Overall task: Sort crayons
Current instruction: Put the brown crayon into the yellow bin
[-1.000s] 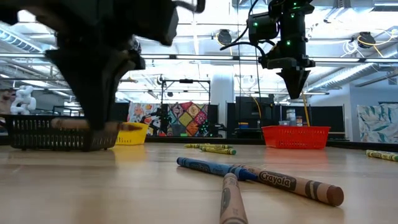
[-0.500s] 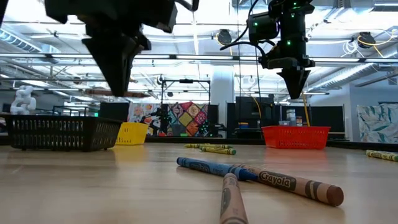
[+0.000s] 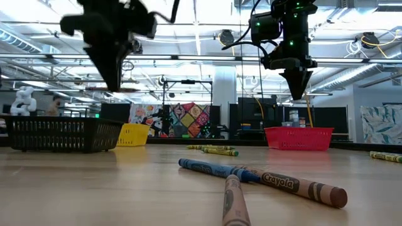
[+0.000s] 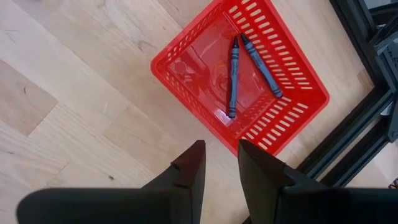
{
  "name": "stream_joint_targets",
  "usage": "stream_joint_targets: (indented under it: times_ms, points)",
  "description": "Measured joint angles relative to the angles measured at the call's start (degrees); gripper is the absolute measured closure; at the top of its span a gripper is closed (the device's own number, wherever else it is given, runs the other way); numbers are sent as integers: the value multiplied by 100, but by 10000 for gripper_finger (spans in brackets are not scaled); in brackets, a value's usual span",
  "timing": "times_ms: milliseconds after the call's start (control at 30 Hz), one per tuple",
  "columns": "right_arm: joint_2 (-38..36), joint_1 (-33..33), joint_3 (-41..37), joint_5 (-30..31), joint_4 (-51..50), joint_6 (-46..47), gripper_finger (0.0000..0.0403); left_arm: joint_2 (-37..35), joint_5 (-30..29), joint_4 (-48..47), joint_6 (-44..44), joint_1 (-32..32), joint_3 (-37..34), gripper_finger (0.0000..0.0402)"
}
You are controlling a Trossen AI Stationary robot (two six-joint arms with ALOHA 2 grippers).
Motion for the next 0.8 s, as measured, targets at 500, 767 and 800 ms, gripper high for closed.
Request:
stream_joint_targets:
  times_ms: [500, 767, 800]
  points:
    - [0, 0, 0, -11, 689, -449, 321, -995, 3, 453, 1342, 1671, -940, 401]
    - [0, 0, 0, -13, 751, -875, 321, -997, 333, 841, 2433, 2973, -940, 401]
    - [-1, 0, 0, -13, 751, -934, 321, -997, 405, 899, 2557, 3117, -940, 401]
